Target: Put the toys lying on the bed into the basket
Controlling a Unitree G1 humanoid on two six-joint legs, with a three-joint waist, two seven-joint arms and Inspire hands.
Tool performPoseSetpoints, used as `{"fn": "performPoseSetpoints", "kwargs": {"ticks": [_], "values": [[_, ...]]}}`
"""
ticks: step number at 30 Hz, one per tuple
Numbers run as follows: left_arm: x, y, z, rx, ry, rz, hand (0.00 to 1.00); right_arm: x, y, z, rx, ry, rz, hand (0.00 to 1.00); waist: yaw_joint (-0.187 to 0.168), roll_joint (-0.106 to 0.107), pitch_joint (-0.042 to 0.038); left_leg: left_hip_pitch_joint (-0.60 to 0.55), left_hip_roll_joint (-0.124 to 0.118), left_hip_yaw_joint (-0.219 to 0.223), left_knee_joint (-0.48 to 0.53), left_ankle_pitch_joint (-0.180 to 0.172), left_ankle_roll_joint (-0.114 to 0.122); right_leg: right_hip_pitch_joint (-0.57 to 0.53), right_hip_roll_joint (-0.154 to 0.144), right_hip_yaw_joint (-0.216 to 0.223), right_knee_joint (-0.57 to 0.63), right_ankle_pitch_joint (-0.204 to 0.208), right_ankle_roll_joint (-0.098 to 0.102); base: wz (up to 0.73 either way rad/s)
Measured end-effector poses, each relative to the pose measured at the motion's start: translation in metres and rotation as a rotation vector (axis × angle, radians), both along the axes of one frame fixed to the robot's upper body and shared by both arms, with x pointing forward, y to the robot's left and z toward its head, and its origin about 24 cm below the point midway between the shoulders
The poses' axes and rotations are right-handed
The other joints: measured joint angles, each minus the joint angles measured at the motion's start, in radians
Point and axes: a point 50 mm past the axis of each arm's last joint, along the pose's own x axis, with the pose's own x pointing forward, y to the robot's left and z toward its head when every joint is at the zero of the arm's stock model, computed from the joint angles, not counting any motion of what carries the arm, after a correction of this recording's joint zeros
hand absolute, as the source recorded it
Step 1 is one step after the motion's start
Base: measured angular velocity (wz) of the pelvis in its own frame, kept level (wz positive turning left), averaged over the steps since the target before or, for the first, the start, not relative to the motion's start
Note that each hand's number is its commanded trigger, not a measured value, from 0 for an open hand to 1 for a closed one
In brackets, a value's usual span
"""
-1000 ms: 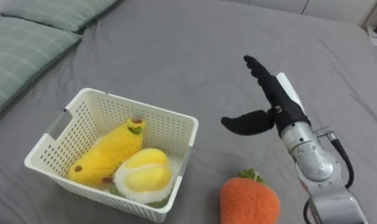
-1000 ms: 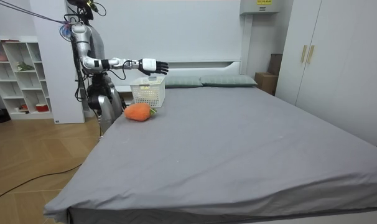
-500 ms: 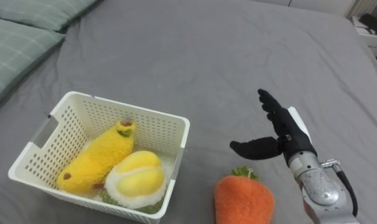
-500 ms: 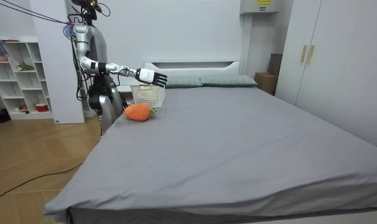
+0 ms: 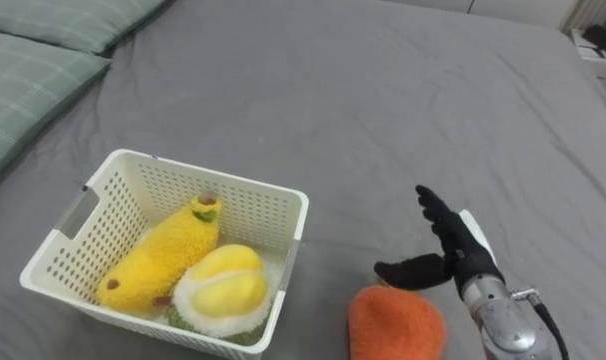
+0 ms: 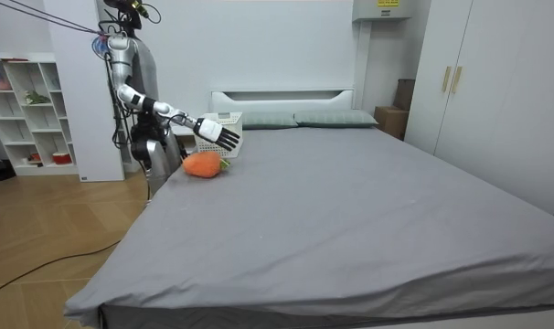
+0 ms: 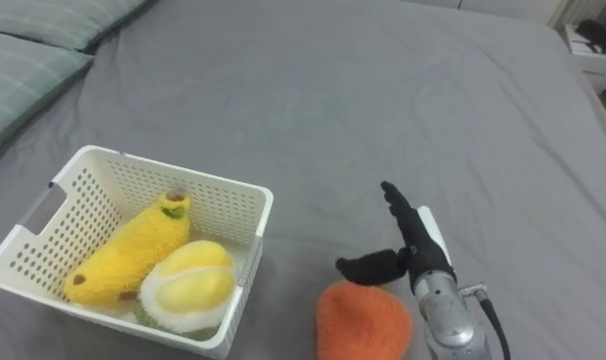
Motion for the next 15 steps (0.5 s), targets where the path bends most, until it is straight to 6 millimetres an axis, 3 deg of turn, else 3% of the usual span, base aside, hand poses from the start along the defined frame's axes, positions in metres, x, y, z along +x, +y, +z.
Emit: {"fn": "performPoseSetpoints", "kwargs": {"ticks": [5,9,15], "values": [[0.002,-0.002,0.000,-0.004,-0.004,-0.009,0.00,-0.011,-0.001,-0.019,-0.059,0.101,0.042,0.00,0.002,0.007,-0.0043,-0.002,0.000,0.000,0.006,-0.001,-0.001,0.000,0.000,-0.006,0.000,-0.002,0.000,0.00],[0.001,-0.001,0.000,-0.001,-0.003,-0.009,0.00,-0.020,-0.002,-0.031,-0.068,0.176,0.060,0.00,0.002,-0.004,-0.0085,-0.002,-0.001,0.000,0.010,-0.001,-0.001,0.005,-0.003,-0.012,0.000,-0.005,0.000,0.02],[0.002,0.000,0.000,-0.002,-0.008,-0.013,0.00,-0.025,-0.001,-0.038,-0.089,0.237,0.116,0.00,0.001,-0.022,-0.0020,-0.008,-0.012,-0.026,0.013,-0.002,0.002,0.011,-0.010,-0.025,-0.001,-0.010,0.007,0.10]]}}
